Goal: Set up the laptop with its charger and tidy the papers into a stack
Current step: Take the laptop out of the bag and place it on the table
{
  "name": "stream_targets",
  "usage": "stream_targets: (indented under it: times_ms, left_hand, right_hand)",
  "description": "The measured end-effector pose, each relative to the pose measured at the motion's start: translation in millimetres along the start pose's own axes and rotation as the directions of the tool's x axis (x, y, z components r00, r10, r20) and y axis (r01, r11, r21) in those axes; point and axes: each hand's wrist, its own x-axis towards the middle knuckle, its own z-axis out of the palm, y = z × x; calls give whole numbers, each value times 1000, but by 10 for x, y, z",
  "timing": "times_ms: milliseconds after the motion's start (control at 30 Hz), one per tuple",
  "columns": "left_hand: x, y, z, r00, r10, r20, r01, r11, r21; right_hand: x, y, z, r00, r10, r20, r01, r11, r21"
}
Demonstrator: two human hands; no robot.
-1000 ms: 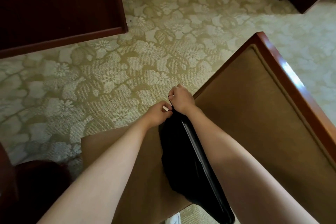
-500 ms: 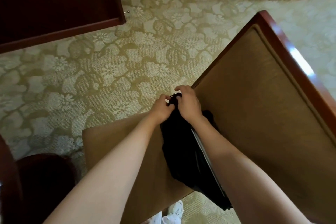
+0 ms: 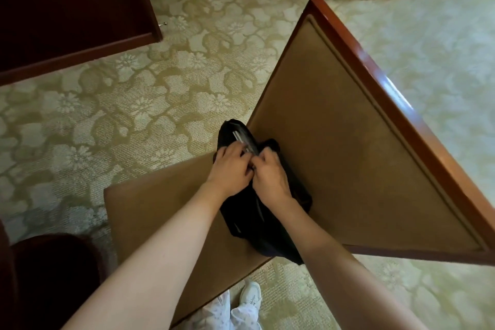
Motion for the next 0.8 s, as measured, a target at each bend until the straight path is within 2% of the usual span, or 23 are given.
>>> stream_targets:
  times_ms: [100,233,367,600,700,800]
  left_hand:
    - [-74,-6,56,995,7,98,-14,998,65]
    - [-169,-152,-3,997,-10,83,4,998,62]
    - [-355,-321,-23,993,-20,115,6,992,125]
    - [-432,-225,51,995,-97,26,91,981,172]
    - [-428,-191,82,975,-219,-45,222,972,82]
    - [-378,-194,87,948,-318,18,318,943,-98]
  right_hand:
    - [-175,69,72,976,79,203,-87,996,33]
    - [-297,160,93,954,105,280,-83,993,-90]
    - [-307,246,78,908,168,385,-132,984,-117]
    - [-268,193,151,874,297,385,-220,948,-232]
    - [-218,177,183,865,336,373,-247,932,-266]
    - [-183,191,174,846,326,421,-237,939,-251]
